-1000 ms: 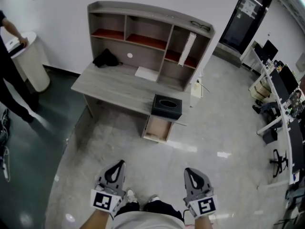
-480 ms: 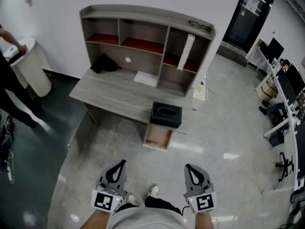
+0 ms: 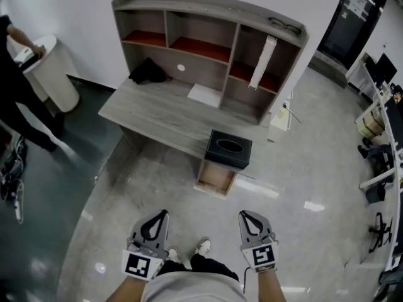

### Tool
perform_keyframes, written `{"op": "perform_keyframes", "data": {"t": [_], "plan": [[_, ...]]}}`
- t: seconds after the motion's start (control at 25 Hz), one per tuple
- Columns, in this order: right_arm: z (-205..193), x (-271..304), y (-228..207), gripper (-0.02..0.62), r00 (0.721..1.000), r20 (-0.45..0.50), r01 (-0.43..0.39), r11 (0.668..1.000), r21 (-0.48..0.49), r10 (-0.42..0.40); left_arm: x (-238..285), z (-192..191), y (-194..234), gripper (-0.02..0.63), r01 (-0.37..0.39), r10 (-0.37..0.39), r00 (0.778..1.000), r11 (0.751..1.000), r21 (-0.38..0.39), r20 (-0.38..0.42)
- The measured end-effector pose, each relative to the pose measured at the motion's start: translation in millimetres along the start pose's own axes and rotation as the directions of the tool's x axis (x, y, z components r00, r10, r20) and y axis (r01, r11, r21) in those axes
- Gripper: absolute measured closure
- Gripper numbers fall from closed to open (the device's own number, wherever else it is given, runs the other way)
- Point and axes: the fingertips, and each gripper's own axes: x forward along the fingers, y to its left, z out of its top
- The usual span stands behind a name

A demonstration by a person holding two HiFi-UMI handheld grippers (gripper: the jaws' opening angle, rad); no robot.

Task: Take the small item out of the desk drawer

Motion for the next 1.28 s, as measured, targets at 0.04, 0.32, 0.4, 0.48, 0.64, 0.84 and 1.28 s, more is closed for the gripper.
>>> {"op": "perform_keyframes", "data": {"t": [0.04,0.32,0.4,0.48,0.64,0.84,1.28], "plan": [[-12,10,-1,0.571,1.000,-0.017,-0.016,1.000,0.009,0.016,1,-5,-2,0.589,0.000,0.000,1.000,1.000,0.001,-0.015],[-83,91,-1,0.571,0.986,-0.135,-0.103,0.994,-0.018,0.100,4,-18,1,0.589,-0.027,0.027,0.997,1.000,0.003,-0.067],[-98,108,4,0.571,0.977,-0.171,-0.135,0.991,-0.025,0.129,-2,-24,3,0.589,-0.047,0.047,0.995,0.999,0.000,-0.088],[-112,126,8,0.569,0.967,-0.201,-0.163,0.986,-0.020,0.156,-5,-33,4,0.589,-0.057,0.056,0.993,0.998,-0.003,-0.108],[-141,161,20,0.569,0.946,-0.256,-0.213,0.976,-0.035,0.198,-13,-55,7,0.589,-0.082,0.080,0.987,0.996,-0.014,-0.138],[-181,210,32,0.503,0.898,-0.365,-0.305,0.946,-0.112,0.246,-20,-70,18,0.589,-0.151,0.140,0.973,0.988,-0.044,-0.181],[-291,287,52,0.432,0.742,-0.617,-0.475,0.855,-0.206,0.264,-49,-113,32,0.589,-0.317,0.279,0.910,0.945,-0.081,-0.308]]}}
